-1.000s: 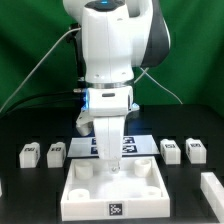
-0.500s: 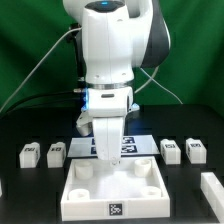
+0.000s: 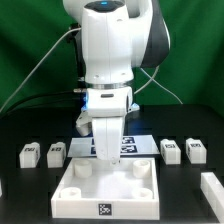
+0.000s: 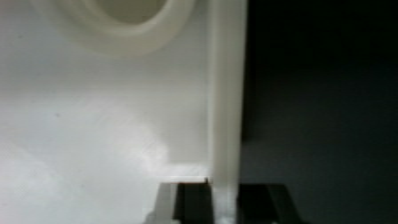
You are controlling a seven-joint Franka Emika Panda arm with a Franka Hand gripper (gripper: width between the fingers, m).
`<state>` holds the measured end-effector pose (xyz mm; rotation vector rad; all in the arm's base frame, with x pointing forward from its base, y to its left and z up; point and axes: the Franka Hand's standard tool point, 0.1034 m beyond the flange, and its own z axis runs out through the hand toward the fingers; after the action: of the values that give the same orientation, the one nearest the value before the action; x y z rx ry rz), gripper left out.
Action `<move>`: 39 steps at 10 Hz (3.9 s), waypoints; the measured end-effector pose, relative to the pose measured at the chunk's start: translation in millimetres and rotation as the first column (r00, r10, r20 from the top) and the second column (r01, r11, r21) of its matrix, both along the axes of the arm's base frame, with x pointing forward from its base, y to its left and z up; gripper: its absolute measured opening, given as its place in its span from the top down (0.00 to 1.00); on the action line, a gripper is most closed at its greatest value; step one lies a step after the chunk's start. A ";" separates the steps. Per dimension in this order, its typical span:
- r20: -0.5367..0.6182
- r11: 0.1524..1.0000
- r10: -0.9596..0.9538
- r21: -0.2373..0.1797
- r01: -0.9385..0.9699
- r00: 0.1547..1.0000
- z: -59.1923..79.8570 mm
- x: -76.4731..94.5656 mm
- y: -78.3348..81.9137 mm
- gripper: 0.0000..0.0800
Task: Assemble one leg
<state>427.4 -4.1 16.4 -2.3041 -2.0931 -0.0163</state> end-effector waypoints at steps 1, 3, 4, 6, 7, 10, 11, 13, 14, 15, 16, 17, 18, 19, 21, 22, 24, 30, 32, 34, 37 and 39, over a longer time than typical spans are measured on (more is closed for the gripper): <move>0.000 1.000 0.000 0.000 0.000 1.000 0.0 0.0 0.0 0.93; 0.000 1.000 0.000 0.000 0.000 1.000 0.0 0.0 0.0 0.93; 0.000 1.000 0.000 0.000 0.000 1.000 0.0 0.1 0.3 0.93; 0.024 0.999 0.050 0.010 -0.050 0.998 1.5 13.4 20.0 0.93; 0.033 0.998 0.064 0.019 -0.064 0.997 0.8 21.6 29.2 0.93; 0.076 0.996 0.077 0.046 -0.081 0.994 0.5 48.9 61.8 0.93; 0.082 0.995 0.079 0.048 -0.083 0.994 1.0 56.4 64.2 0.93; 0.057 0.995 0.085 0.049 -0.088 0.995 0.6 63.2 68.6 0.93; 0.034 0.995 0.079 0.050 -0.081 0.996 0.1 63.2 71.2 0.93; 0.015 0.996 0.074 0.048 -0.075 0.997 0.1 63.4 71.2 0.93; 0.011 0.996 0.072 0.048 -0.073 0.997 0.2 63.4 71.1 0.93; 0.010 0.997 0.062 0.047 -0.062 0.998 0.4 63.2 71.0 0.93; 0.009 0.997 0.060 0.047 -0.060 0.998 0.0 62.8 70.4 0.93; 0.008 0.997 0.059 0.047 -0.059 0.998 -0.3 62.7 70.0 0.69; 0.008 0.997 0.058 0.047 -0.058 0.998 -0.5 62.6 69.5 0.52; 0.008 0.997 0.058 0.047 -0.058 0.998 -0.6 62.6 69.3 0.30; 0.007 0.997 0.057 0.047 -0.057 0.998 -0.7 62.6 68.8 0.22; 0.007 0.997 0.054 0.047 -0.054 0.999 -0.8 62.7 67.4 0.19; 0.016 0.999 0.001 0.046 -0.002 1.000 3.9 60.6 70.1 0.19; 0.023 0.995 -0.094 0.034 0.093 0.995 24.5 51.7 81.9 0.19; 0.004 0.914 -0.404 0.028 0.404 0.915 42.3 42.6 106.6 0.19; -0.014 0.772 -0.634 0.029 0.635 0.773 43.8 37.2 137.0 0.19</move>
Offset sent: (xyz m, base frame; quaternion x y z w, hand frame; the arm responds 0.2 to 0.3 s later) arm 0.0000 0.0000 0.0000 0.0000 0.0000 0.0000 1.0000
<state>464.5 132.9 60.2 -2.8554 -1.1859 -0.0595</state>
